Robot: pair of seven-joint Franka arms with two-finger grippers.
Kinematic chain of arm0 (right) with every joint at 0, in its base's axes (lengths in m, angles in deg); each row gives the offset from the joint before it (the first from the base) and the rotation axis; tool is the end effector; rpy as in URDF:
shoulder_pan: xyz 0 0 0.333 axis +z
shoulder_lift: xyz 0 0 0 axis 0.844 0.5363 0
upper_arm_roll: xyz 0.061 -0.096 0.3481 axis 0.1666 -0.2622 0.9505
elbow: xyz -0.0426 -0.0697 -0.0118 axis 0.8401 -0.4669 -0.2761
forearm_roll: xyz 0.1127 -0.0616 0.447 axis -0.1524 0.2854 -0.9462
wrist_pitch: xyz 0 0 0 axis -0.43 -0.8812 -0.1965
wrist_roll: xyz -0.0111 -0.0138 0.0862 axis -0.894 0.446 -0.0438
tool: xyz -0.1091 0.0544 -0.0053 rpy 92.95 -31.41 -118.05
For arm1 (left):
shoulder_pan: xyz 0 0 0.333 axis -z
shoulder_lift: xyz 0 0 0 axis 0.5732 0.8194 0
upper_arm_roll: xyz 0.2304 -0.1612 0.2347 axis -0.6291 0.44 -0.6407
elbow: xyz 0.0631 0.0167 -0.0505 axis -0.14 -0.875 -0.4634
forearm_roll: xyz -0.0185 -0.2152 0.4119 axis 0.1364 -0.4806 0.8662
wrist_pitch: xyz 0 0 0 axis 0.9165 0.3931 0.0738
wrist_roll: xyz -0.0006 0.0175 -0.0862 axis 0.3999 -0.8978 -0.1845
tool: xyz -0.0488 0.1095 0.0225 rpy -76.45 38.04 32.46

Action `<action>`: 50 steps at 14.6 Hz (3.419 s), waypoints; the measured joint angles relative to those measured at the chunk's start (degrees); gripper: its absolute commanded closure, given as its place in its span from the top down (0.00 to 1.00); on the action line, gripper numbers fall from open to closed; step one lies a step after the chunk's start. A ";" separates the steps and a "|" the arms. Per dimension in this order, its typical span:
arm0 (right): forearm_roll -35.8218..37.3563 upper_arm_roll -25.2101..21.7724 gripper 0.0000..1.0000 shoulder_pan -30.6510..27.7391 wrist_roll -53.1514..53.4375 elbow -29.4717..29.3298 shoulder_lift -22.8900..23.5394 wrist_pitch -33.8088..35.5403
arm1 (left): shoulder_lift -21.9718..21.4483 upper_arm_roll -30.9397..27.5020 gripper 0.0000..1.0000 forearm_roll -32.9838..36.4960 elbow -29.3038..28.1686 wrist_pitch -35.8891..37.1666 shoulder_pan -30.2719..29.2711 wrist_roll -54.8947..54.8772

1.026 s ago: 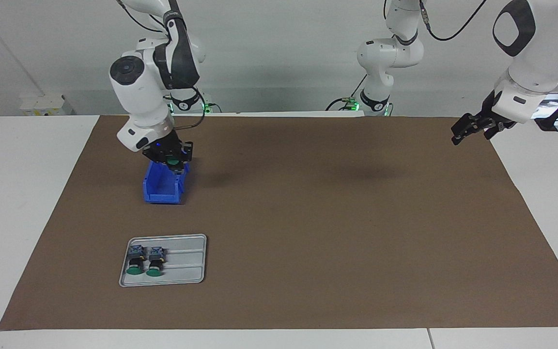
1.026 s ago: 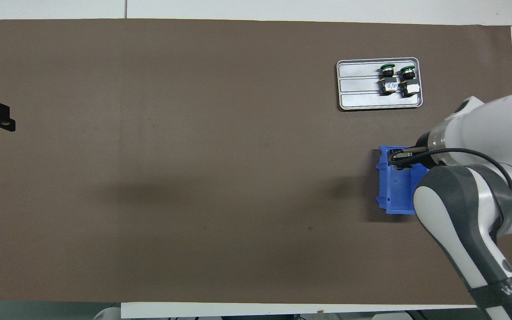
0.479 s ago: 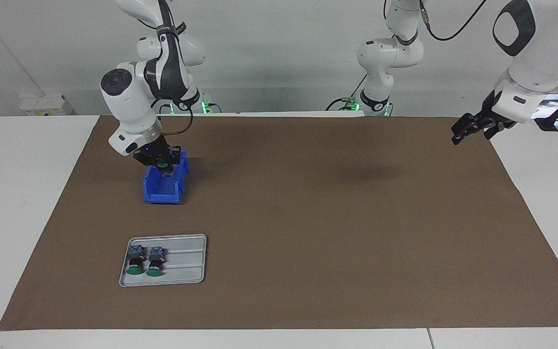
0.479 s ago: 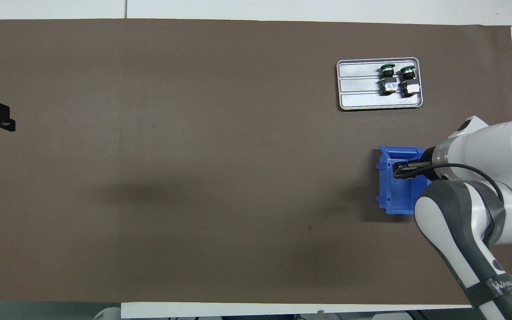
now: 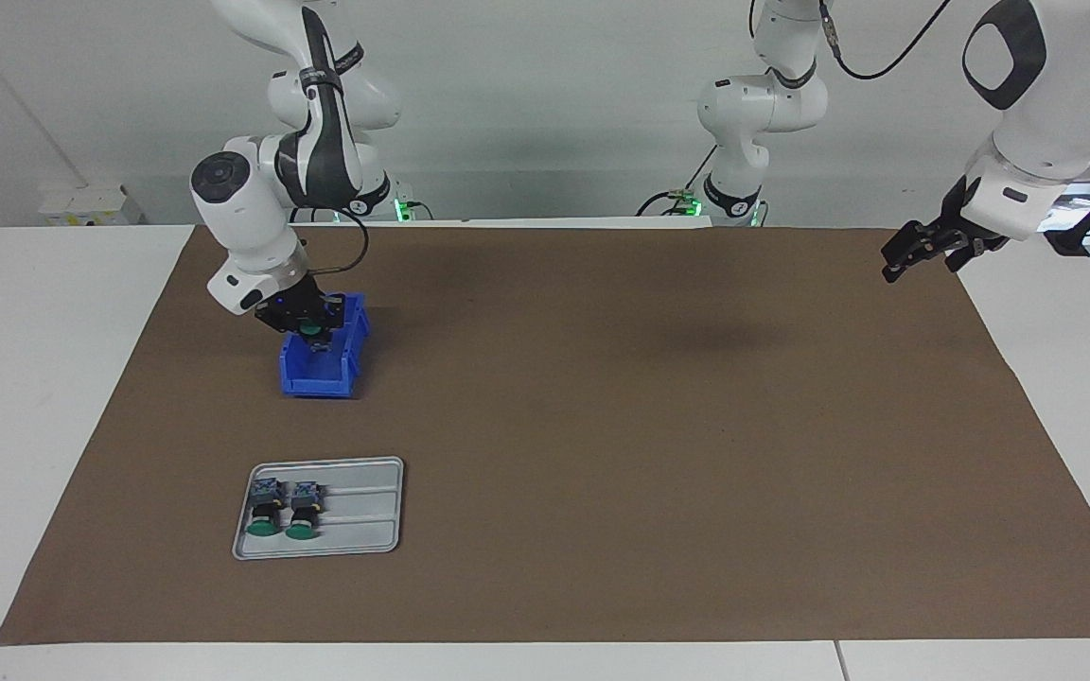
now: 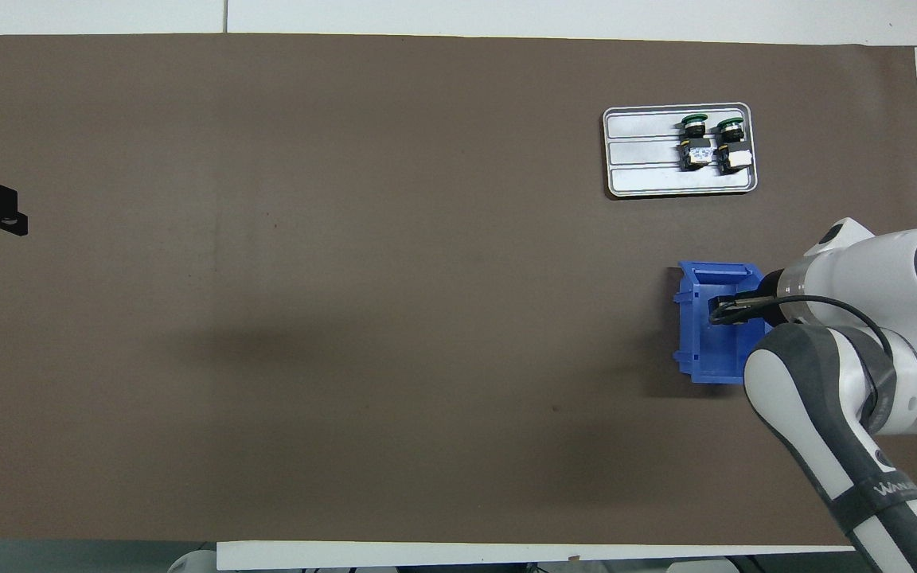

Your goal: Place and press button with both arms

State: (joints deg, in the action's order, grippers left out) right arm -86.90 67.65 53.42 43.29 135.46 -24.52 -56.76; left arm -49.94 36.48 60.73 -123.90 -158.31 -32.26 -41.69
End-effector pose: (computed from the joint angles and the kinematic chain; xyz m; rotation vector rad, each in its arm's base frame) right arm 0.5267 0.0092 0.3461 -3.1103 -0.0769 0.0430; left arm 0.6210 -0.0199 0.6313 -3.1114 -0.0845 0.1400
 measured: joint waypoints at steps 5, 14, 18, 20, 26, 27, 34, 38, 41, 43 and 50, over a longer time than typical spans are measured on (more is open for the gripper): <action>-0.06 0.00 0.03 0.00 0.00 0.04 2.84 -1.62 | 0.00 0.00 1.00 0.00 0.00 0.00 0.00 0.00; -0.08 0.09 0.62 0.05 0.01 0.19 3.59 -2.63 | 0.00 0.00 1.00 0.00 0.00 0.00 0.00 0.00; -0.08 0.09 0.62 0.05 0.00 -0.12 3.58 -2.62 | 0.00 0.00 1.00 0.00 0.00 0.00 0.00 0.00; -0.08 0.09 0.64 0.04 0.00 -1.44 3.51 -0.99 | 0.00 0.00 1.00 0.00 0.00 0.00 0.00 0.00; -0.07 -0.04 1.00 -1.31 -0.11 -15.50 2.00 18.13 | 0.00 0.00 1.00 0.00 0.00 0.00 0.00 0.00; -0.06 -0.06 1.00 -1.56 -0.22 -18.61 1.79 21.57 | 0.00 0.00 1.00 0.00 0.00 0.00 0.00 0.00; 0.54 -0.16 1.00 -2.49 -0.24 -43.77 3.60 45.16 | 0.00 0.00 1.00 0.00 0.00 0.00 0.00 0.00; 3.40 -0.09 1.00 -2.46 -0.24 -55.10 8.34 50.82 | 0.00 0.01 1.00 0.00 0.00 -0.02 0.00 -0.19; 3.98 -0.08 1.00 -2.61 -0.24 -55.68 10.15 51.01 | 0.00 0.20 1.00 0.00 0.00 -0.02 0.01 -0.45; 4.04 -0.13 1.00 -2.65 -0.24 -55.75 10.39 51.01 | -0.01 0.39 1.00 0.00 0.00 -0.02 0.02 -0.50; 4.29 -4.35 1.00 1.73 -0.19 -55.30 8.63 50.87 | -0.07 0.86 1.00 0.00 0.00 -0.02 0.04 -0.59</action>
State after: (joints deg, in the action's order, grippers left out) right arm -82.60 63.30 55.15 43.09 80.16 -15.89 -5.89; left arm -50.02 37.34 60.73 -123.90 -158.33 -32.22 -42.28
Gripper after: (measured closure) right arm 0.000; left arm 0.000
